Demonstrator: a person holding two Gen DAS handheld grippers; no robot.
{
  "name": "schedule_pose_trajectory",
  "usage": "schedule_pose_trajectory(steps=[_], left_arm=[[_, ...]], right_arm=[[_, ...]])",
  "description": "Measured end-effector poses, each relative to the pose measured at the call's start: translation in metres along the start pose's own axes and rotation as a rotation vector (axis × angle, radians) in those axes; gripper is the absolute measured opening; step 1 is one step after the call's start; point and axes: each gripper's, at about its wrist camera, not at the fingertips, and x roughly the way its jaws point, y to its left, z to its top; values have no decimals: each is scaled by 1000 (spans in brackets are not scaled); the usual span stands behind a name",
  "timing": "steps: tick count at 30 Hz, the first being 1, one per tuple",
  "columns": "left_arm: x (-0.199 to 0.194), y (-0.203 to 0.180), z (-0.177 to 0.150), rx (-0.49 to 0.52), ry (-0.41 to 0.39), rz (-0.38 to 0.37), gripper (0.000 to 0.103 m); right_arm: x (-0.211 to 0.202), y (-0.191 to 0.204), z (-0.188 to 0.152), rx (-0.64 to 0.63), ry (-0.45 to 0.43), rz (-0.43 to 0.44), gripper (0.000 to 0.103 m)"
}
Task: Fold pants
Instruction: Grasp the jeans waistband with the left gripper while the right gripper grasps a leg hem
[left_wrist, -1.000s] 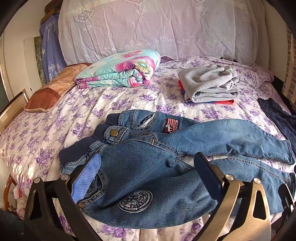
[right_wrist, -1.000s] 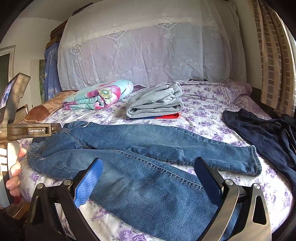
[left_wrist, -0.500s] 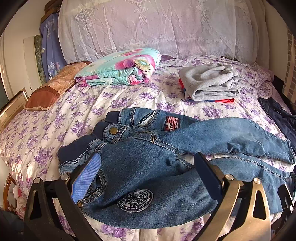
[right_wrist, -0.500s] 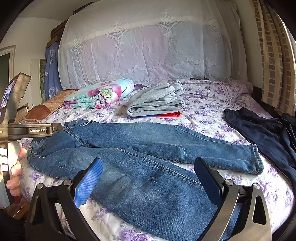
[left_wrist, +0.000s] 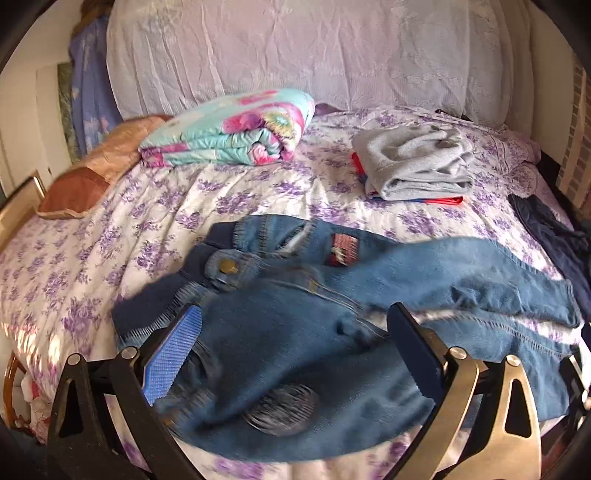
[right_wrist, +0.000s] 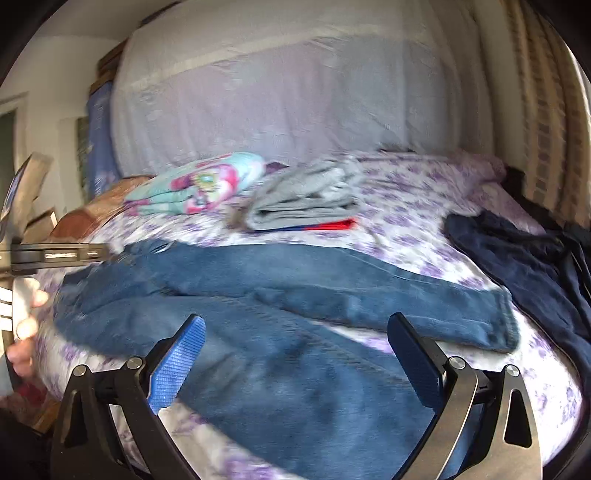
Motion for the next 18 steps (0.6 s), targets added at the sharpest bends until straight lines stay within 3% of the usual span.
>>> schedule_pose_trajectory(steps=[2, 4, 8, 12, 18], left_arm=[[11, 34, 24, -32, 3, 53, 98], [25, 59, 44, -62, 32, 57, 98], [81, 100, 79, -117, 156, 84, 98], [129, 102, 86, -106, 270, 42, 98], [180, 110, 86, -152, 393, 59, 98]], right_arm=[[-2, -32, 2, 70, 1, -17, 100], [-1, -62, 1, 124, 13, -63, 100], [1, -123, -11, 267, 44, -170, 100], [2, -161, -18, 371, 63, -207, 100], [3, -185, -10, 369, 44, -262, 100]])
